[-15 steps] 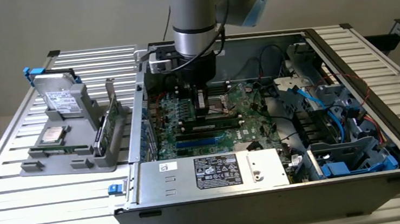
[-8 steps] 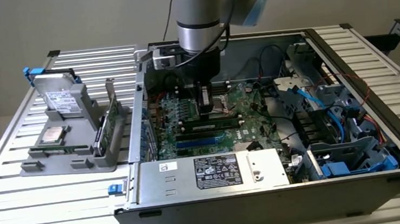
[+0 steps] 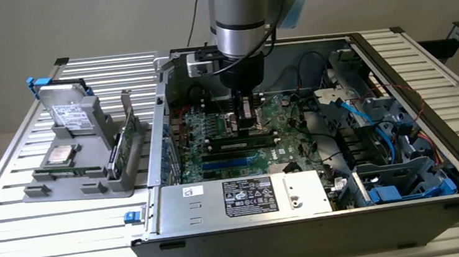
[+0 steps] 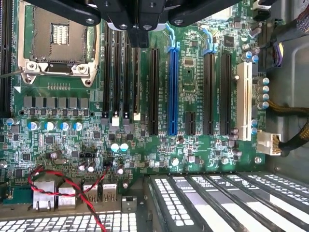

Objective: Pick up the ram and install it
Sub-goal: 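Press down the ram until it locks into place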

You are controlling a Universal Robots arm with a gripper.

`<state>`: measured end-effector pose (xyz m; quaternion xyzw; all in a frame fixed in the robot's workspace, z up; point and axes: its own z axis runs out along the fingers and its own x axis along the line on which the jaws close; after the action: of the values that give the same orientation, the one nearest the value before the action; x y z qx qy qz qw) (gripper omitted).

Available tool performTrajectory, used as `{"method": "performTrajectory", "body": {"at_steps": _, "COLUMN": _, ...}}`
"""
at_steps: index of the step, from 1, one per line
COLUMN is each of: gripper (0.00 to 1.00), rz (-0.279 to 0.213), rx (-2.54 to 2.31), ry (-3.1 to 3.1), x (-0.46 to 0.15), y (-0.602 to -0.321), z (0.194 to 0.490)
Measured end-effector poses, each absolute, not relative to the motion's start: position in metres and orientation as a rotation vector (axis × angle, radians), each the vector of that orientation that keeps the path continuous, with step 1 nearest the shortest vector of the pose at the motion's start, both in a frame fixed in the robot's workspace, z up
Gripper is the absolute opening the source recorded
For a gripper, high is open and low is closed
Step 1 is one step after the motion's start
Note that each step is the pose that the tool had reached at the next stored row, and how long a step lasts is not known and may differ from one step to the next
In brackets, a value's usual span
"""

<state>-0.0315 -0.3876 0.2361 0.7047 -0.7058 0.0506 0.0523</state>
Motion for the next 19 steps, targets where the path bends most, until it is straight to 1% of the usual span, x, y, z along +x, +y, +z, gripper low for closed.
{"method": "performTrajectory", "body": {"at_steps": 12, "gripper": 0.11, "rz": 0.154, "rx": 2.138, "ry": -2.15, "x": -0.031, "y": -0.3876, "z": 0.2362}}
{"method": "performTrajectory", "body": {"at_steps": 19, "gripper": 0.11, "rz": 0.146, "rx": 2.034, "ry": -2.243, "x": -0.031, "y": -0.3876, "z": 0.2362}}
